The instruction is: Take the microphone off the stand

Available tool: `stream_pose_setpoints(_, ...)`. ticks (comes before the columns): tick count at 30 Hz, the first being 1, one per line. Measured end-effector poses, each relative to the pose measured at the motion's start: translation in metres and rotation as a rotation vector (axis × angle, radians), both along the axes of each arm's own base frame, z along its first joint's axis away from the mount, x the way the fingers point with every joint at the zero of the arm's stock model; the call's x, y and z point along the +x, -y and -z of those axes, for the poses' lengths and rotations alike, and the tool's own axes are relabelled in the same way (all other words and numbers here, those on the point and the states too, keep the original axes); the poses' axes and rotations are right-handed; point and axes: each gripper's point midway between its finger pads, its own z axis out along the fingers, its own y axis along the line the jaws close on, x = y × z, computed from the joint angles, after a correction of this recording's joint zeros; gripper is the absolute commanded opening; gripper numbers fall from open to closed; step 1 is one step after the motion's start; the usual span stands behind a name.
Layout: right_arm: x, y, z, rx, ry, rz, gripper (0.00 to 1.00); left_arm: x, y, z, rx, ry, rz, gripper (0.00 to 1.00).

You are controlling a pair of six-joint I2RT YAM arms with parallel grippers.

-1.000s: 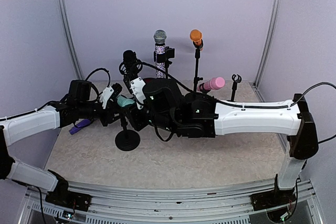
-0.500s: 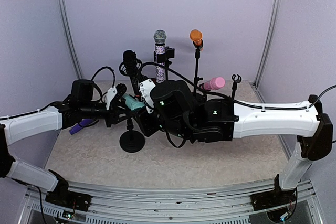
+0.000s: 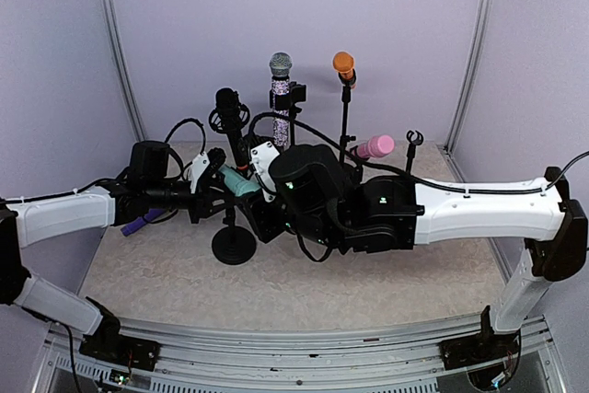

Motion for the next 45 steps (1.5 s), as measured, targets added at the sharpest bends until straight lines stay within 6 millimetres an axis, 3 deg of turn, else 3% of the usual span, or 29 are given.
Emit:
stream_pose_setpoints(12, -0.004, 0.005, -0.004, 0.013, -0.016, -0.011, 0.0, 0.008, -0.004, 0.005, -0.018, -0.013, 0.002, 0.0)
stream_pose_setpoints(19, -0.014, 0.018, -0.01, 0.026, -0.039, -0.033, 0.0, 0.013, -0.006, 0.01, -0.01, -0.03, -0.019, 0.0)
stream_pose_setpoints(22, -0.036, 0.031, -0.028, 0.049, -0.052, -0.082, 0.0, 0.033, -0.032, 0.027, 0.031, -0.079, -0.147, 0.0)
stream_pose_setpoints(25, -0.058, 0.045, -0.062, 0.124, -0.048, -0.133, 0.0, 0.049, -0.052, 0.027, 0.054, -0.063, -0.244, 0.17)
stream_pose_setpoints(26, -0.062, 0.051, -0.074, 0.152, -0.045, -0.143, 0.0, 0.051, -0.054, 0.027, 0.056, -0.063, -0.254, 0.34)
stream_pose_setpoints(28, -0.063, 0.061, -0.089, 0.189, -0.039, -0.142, 0.0, 0.049, -0.054, 0.027, 0.064, -0.066, -0.255, 0.8)
stream_pose_setpoints(29, -0.063, 0.063, -0.092, 0.196, -0.038, -0.14, 0.0, 0.048, -0.053, 0.027, 0.074, -0.069, -0.249, 0.95)
stream_pose_setpoints(33, -0.059, 0.057, -0.083, 0.169, -0.05, -0.134, 0.0, 0.034, -0.056, 0.035, 0.127, -0.134, -0.223, 0.99)
stream_pose_setpoints(35, -0.058, 0.047, -0.07, 0.131, -0.069, -0.143, 0.0, 0.025, -0.061, 0.026, 0.15, -0.135, -0.198, 0.99)
stream_pose_setpoints(41, -0.047, 0.025, -0.033, 0.045, -0.162, -0.209, 0.0, 0.011, -0.11, -0.045, 0.193, 0.017, -0.189, 0.99)
stream_pose_setpoints(43, -0.039, 0.022, -0.025, 0.039, -0.194, -0.226, 0.0, -0.007, -0.121, -0.063, 0.236, 0.079, -0.153, 0.99)
stream_pose_setpoints(45, -0.032, 0.014, -0.021, 0.043, -0.23, -0.26, 0.0, -0.033, -0.119, -0.069, 0.272, 0.115, -0.074, 0.99)
